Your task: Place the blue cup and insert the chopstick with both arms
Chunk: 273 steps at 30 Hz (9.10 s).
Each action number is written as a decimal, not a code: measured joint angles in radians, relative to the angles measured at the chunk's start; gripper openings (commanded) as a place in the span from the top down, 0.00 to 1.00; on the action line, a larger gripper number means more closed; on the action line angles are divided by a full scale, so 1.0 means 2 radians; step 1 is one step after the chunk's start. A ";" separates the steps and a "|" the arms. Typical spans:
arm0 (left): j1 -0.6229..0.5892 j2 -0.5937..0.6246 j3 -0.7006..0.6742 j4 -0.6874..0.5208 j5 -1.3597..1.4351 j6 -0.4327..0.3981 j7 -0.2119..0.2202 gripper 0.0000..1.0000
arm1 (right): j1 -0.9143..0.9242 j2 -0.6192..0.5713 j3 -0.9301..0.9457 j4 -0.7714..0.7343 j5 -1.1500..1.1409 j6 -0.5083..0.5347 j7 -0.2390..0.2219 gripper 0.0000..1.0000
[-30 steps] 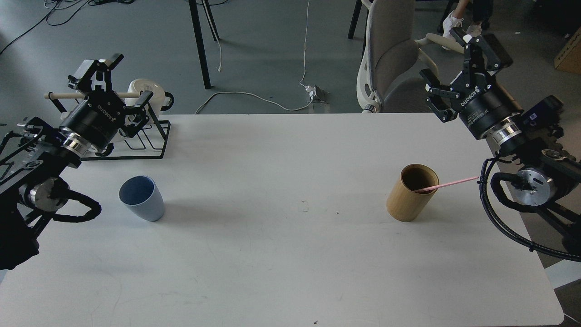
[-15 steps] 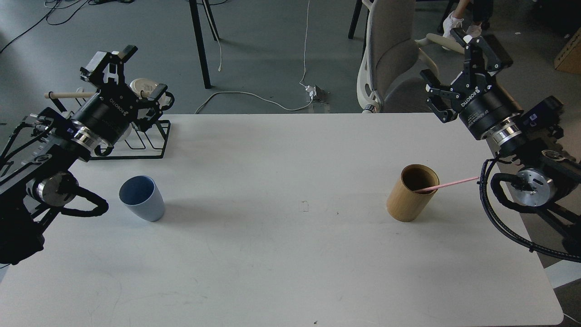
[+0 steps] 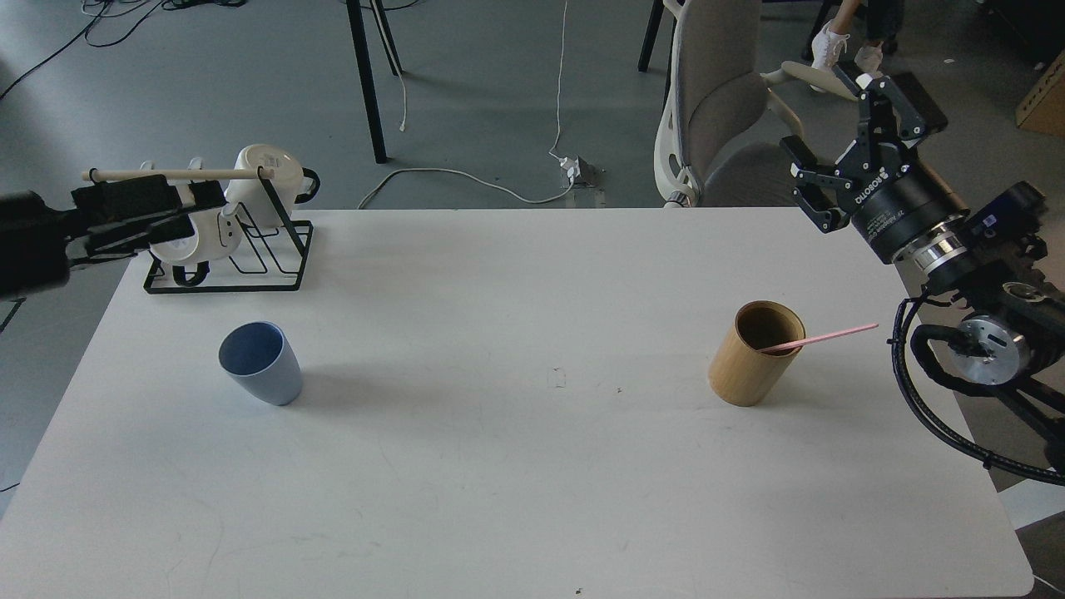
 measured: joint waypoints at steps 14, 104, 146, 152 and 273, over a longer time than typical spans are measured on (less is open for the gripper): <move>0.003 -0.171 0.032 0.225 0.228 0.001 0.000 0.03 | -0.020 0.000 0.000 -0.010 -0.006 0.000 0.000 0.04; -0.141 -0.511 0.154 0.235 0.412 0.036 0.000 0.81 | -0.048 -0.008 0.022 -0.112 -0.005 -0.003 0.000 0.04; -0.052 -0.377 0.002 0.132 -0.159 0.041 0.000 0.05 | -0.172 -0.136 -0.054 0.048 -0.592 -0.302 0.000 0.08; -0.049 -0.381 0.002 0.134 -0.159 0.041 0.000 0.05 | -0.177 -0.097 -0.057 0.014 -0.597 -0.302 0.000 0.16; -0.005 -0.410 0.001 0.170 -0.161 0.056 0.000 0.04 | 0.245 0.106 -0.434 -0.002 -0.541 -0.302 0.000 0.25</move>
